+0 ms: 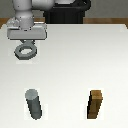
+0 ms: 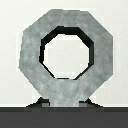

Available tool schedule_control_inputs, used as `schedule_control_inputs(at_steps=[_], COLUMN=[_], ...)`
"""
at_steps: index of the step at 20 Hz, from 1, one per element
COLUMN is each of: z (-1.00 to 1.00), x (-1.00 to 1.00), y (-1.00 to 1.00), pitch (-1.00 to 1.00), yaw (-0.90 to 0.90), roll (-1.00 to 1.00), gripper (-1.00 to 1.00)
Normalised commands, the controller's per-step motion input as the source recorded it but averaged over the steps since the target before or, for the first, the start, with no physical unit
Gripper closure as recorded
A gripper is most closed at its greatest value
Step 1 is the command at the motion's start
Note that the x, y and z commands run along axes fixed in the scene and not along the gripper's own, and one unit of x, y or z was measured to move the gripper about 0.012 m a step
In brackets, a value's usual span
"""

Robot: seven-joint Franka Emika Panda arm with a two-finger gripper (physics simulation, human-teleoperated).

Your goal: Put the loop with the handle onto the peg.

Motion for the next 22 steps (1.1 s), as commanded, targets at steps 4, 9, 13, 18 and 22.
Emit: schedule_control_inputs(at_steps=[4, 9, 13, 18, 22], z=[0.75, 1.0, 0.0, 0.0, 0.25], x=[0.0, 0.0, 0.25, 0.8, 0.25], y=[0.0, 0.0, 0.0, 0.0, 0.0], pitch=[0.0, 0.0, 0.0, 0.0, 0.0], yaw=[0.0, 0.0, 0.0, 0.0, 0.0], roll=[0.0, 0.0, 0.0, 0.0, 0.0], gripper=[1.0, 1.0, 1.0, 1.0, 1.0])
